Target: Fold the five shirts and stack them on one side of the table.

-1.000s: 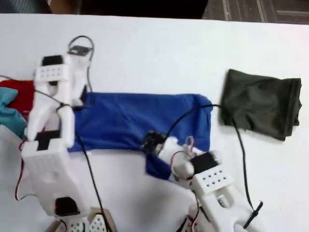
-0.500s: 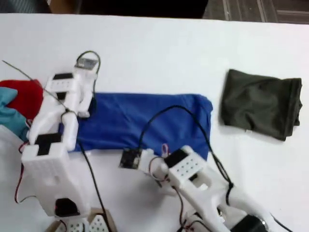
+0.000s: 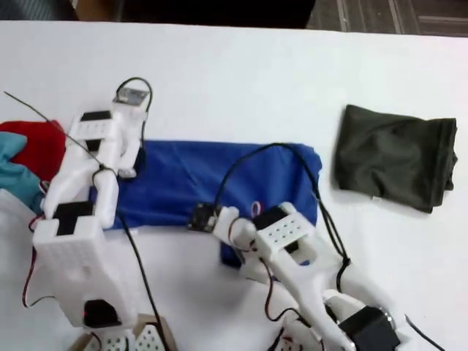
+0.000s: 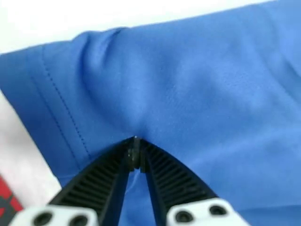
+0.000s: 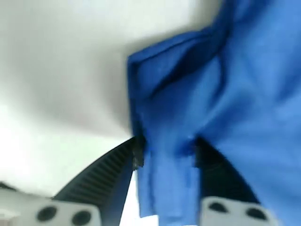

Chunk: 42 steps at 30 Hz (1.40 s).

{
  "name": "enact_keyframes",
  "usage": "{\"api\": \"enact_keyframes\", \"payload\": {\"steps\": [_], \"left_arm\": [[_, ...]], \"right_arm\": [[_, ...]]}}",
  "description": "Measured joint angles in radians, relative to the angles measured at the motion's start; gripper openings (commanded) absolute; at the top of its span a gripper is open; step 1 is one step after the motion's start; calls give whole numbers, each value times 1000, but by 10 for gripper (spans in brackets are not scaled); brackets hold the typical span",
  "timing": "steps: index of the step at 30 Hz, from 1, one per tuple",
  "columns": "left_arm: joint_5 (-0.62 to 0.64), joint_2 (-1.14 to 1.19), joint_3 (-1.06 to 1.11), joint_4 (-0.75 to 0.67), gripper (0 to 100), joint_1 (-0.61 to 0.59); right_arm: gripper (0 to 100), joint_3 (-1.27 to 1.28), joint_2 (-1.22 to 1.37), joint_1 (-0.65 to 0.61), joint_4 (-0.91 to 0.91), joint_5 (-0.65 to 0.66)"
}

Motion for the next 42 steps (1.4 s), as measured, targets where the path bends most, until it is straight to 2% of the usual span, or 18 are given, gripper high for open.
{"api": "enact_keyframes", "payload": {"steps": [11, 16, 20, 27, 34, 36, 39, 42], "left_arm": [[0, 5, -3, 0, 24, 0], [0, 5, -3, 0, 24, 0], [0, 5, -3, 0, 24, 0], [0, 5, -3, 0, 24, 0], [0, 5, -3, 0, 24, 0], [0, 5, -3, 0, 24, 0], [0, 5, -3, 0, 24, 0], [0, 5, -3, 0, 24, 0]], "right_arm": [[287, 8, 9, -2, 11, 2], [184, 15, 21, 2, -26, 2], [207, -23, 91, 34, -38, 0], [216, -149, 226, 63, 51, 2], [214, -158, 239, 63, 100, 2], [184, -158, 239, 63, 100, 2], [22, -158, 239, 64, 98, 2], [39, -164, 247, 87, 89, 2]]}}
